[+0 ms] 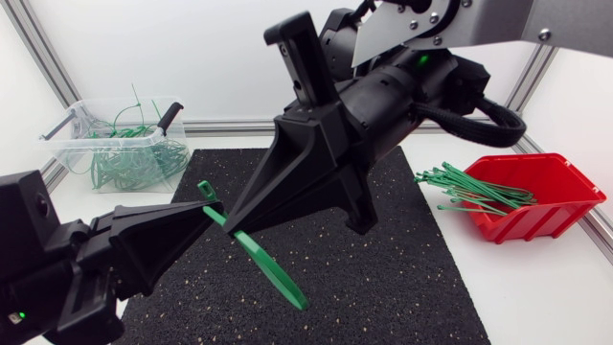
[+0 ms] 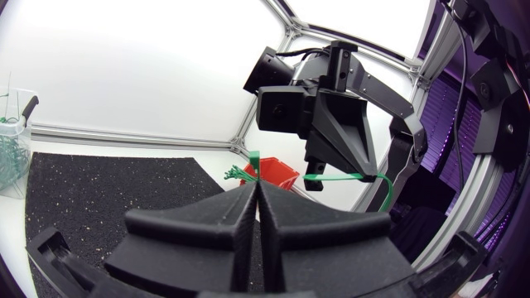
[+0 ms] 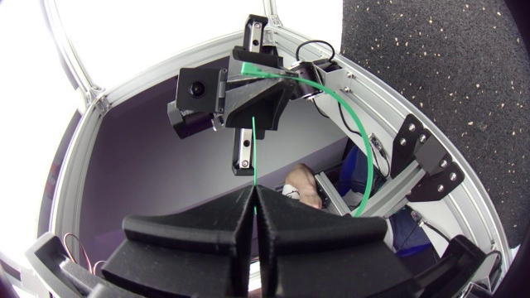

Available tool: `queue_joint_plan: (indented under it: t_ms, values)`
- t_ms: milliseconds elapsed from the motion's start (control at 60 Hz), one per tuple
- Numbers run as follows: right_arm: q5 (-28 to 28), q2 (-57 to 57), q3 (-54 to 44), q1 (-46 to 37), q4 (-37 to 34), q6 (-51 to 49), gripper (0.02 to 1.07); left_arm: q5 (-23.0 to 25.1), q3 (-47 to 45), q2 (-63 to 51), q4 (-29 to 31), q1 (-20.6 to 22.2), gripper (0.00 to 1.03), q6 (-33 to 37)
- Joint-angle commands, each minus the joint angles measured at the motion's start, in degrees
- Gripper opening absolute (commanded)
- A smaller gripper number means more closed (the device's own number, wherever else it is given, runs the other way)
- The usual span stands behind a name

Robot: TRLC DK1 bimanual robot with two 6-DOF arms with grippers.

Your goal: Take a green cable tie from the red box, thread the tail through the head to close it, then place it in the transparent bin on the left.

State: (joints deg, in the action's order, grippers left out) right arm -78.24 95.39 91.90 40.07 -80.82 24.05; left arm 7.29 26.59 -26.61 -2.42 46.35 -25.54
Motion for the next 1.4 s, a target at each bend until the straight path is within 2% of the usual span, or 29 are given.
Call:
queue_joint_plan:
  t_ms: [0,617,1383]
  values:
    - [-0.5,1.8,1.2,0.4,-0.6,1.3,0.07,0.4,-1.6,0.6,-0.2,-0.7,0.03,-1.5]
    - [-0.6,3.0,2.2,-1.1,-0.3,1.3,0.07,0.9,-2.6,1.6,-0.1,1.1,0.03,-1.2]
    - [-0.5,3.2,1.2,-1.4,0.4,1.2,0.08,0.4,-2.0,2.2,-0.5,1.5,0.03,-0.8]
